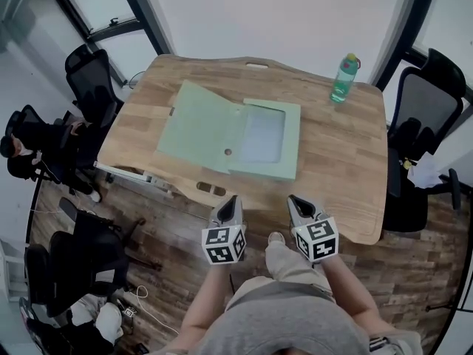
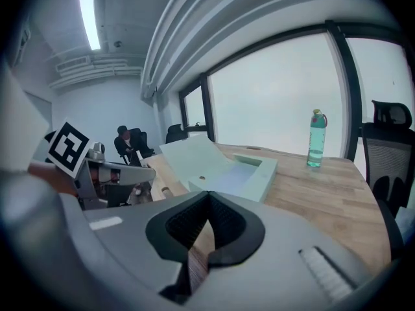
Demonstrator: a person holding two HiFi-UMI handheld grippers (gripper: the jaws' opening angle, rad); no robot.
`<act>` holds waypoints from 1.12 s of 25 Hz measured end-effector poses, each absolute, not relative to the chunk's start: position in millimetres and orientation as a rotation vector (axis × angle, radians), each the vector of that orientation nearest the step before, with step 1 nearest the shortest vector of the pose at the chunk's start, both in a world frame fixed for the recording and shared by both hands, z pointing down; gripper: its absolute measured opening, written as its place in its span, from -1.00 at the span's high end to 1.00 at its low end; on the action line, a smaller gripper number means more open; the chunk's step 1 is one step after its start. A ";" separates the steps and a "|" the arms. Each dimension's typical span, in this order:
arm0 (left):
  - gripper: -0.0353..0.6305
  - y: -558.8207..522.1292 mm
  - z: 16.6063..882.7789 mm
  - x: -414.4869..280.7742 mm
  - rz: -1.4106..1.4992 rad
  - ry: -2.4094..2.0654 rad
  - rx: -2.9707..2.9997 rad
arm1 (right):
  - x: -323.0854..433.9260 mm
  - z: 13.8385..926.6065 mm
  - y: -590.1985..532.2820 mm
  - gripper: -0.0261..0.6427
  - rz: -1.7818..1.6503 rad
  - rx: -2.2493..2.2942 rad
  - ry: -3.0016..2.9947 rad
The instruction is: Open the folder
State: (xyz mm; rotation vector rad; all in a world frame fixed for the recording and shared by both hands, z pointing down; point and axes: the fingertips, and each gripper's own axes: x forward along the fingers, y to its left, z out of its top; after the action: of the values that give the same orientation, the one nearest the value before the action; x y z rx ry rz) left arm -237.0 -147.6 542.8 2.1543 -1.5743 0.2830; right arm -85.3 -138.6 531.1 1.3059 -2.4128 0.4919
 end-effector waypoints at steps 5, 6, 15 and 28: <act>0.88 -90.3 536.9 -228.0 0.326 -1.505 2.234 | -93.7 525.7 -89.9 0.92 0.484 1.324 -2.425; 0.88 -79.4 536.0 -227.0 0.326 -1.497 2.242 | -95.0 524.4 -80.4 0.92 0.481 1.323 -2.429; 0.88 -2.7 527.8 -215.8 0.344 -1.440 2.305 | -96.9 512.4 -7.1 0.92 0.474 1.327 -2.461; 0.88 52.9 526.6 -215.4 0.349 -1.390 2.332 | -109.9 510.3 46.2 0.92 0.500 1.310 -2.496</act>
State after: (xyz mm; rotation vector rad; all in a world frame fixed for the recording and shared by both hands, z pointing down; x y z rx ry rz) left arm -215.4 52.9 526.6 2.3323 -1.3901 0.3493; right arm -109.9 46.2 510.3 1.3098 -2.4960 0.5004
